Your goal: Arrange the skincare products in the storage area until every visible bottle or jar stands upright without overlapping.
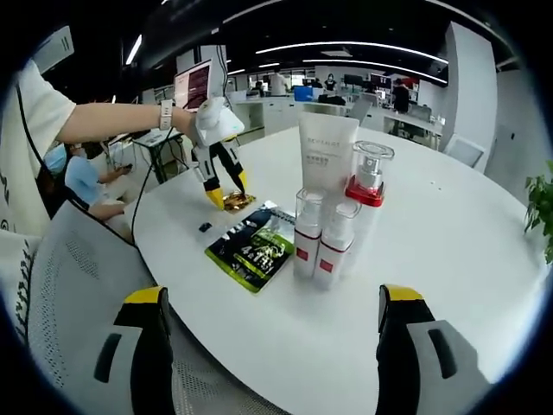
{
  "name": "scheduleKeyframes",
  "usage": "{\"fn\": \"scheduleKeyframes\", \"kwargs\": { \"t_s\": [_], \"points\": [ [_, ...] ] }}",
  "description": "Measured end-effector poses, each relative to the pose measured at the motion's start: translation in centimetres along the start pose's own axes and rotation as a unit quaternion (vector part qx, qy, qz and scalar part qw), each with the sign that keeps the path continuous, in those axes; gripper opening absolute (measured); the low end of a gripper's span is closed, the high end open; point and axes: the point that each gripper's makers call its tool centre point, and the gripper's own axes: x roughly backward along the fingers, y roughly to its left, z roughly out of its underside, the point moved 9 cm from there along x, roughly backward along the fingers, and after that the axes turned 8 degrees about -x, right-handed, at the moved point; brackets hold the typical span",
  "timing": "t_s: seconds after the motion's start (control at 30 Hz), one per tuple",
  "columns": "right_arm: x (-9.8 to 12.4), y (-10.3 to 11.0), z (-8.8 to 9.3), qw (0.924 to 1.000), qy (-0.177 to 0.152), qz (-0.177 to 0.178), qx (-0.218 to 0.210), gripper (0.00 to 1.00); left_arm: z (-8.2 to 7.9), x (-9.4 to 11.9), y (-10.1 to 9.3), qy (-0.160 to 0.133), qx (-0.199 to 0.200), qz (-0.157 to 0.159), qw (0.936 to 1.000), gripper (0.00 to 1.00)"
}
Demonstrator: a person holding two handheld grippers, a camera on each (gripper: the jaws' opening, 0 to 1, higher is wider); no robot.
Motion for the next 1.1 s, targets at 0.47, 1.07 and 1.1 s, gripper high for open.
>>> {"fn": "scheduleKeyframes", "kwargs": {
  "t_s": [0.47, 1.07, 1.1],
  "points": [
    [0.1, -0.1, 0.0, 1.0, -0.001, -0.002, 0.004, 1.0, -0.8, -0.6, 0.4, 0.007, -0.023, 0.009, 0.9997, 0.35],
    [0.3, 0.0, -0.1, 1.0, -0.003, -0.002, 0.004, 1.0, -1.8, -1.2, 0.4, 0.0, -0.013, 0.0, 0.9999, 0.38],
    [0.3, 0.0, -0.1, 1.0, -0.003, -0.002, 0.004, 1.0, -1.9, -1.2, 0.2, -0.001, -0.011, 0.0, 0.9999, 0.38]
  ]
}}
